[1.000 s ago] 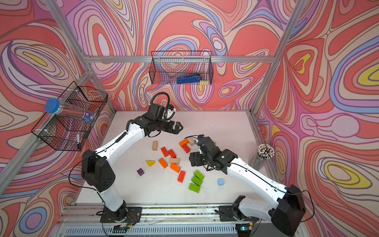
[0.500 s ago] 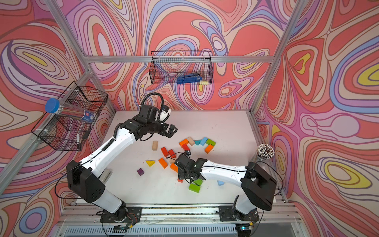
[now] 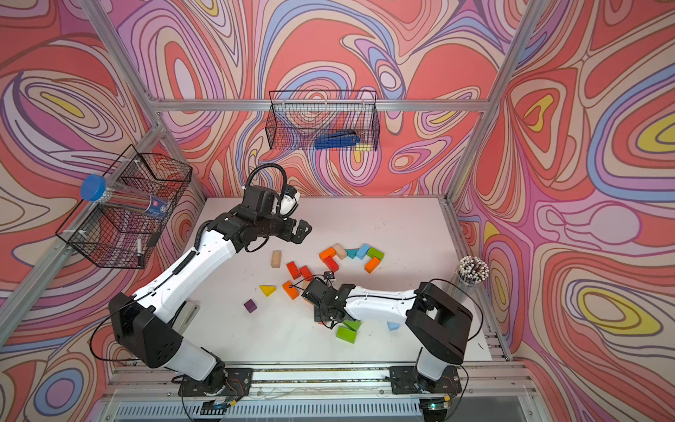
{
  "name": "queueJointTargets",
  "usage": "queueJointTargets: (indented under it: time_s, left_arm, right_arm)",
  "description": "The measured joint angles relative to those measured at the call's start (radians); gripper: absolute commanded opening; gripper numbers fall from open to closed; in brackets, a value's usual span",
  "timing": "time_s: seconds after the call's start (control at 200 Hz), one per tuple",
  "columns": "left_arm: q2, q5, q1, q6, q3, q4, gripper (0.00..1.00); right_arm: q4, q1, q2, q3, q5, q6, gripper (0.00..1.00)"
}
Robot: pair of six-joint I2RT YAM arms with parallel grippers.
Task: Assemble a heart with building blocks
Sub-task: Pick up the building block from the center of the board.
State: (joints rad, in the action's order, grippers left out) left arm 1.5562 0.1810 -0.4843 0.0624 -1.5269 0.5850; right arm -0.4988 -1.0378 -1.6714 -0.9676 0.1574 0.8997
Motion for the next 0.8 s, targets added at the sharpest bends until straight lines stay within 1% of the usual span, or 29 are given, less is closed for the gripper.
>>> queueJointTargets:
  time_s: [0.165, 0.25, 0.406, 0.581, 0.801]
  left_arm:
    - [0.000, 0.000, 0.000, 0.000, 0.000, 0.002, 1.00]
    - [0.000, 0.000, 0.000, 0.000, 0.000, 0.002, 1.00]
    - [0.000, 0.000, 0.000, 0.000, 0.000, 0.002, 1.00]
    - [0.000, -0.001, 0.000, 0.000, 0.000, 0.002, 1.00]
    - [0.000, -0.002, 0.000, 0.000, 0.000, 0.003, 1.00]
  right_arm:
    - [-0.001, 0.000, -0.017, -0.014, 0.006, -0.016, 0.40]
    - [-0.008, 0.000, -0.024, -0.023, 0.018, -0.033, 0.31]
    - [-0.029, 0.003, -0.025, -0.033, 0.045, -0.133, 0.23]
    - [-0.026, 0.040, -0.025, -0.033, 0.027, -0.263, 0.22]
    - [-0.009, 0.134, -0.025, -0.035, -0.057, -0.443, 0.21]
